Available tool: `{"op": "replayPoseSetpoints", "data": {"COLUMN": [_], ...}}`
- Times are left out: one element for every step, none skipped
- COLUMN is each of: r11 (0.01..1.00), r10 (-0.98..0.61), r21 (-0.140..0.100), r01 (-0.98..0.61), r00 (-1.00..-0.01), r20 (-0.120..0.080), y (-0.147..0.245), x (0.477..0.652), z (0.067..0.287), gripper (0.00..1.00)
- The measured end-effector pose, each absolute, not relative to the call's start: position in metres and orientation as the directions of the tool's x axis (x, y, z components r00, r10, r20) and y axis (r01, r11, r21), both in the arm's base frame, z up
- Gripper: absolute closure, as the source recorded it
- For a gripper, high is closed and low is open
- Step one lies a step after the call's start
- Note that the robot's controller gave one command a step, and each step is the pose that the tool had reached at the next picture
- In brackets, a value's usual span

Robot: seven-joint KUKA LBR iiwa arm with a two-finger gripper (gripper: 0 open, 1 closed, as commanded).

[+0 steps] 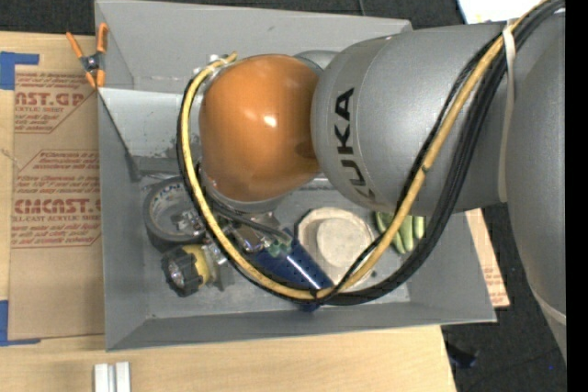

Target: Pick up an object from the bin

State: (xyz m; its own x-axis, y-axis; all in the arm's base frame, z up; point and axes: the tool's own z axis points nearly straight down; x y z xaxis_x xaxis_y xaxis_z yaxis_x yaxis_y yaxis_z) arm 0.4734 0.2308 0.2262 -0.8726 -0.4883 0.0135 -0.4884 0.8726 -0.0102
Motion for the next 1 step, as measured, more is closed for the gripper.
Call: {"op": "replayPoseSetpoints", "data": {"r11": [0.872], "r10": [-0.489], "r21": [-0.010], "r01": [-0.489], "r00": [-0.872], "r20": [0.018], "y": [0.2306], "x": [0.4728], "z": [0.2509], "gripper": [1.00]}}
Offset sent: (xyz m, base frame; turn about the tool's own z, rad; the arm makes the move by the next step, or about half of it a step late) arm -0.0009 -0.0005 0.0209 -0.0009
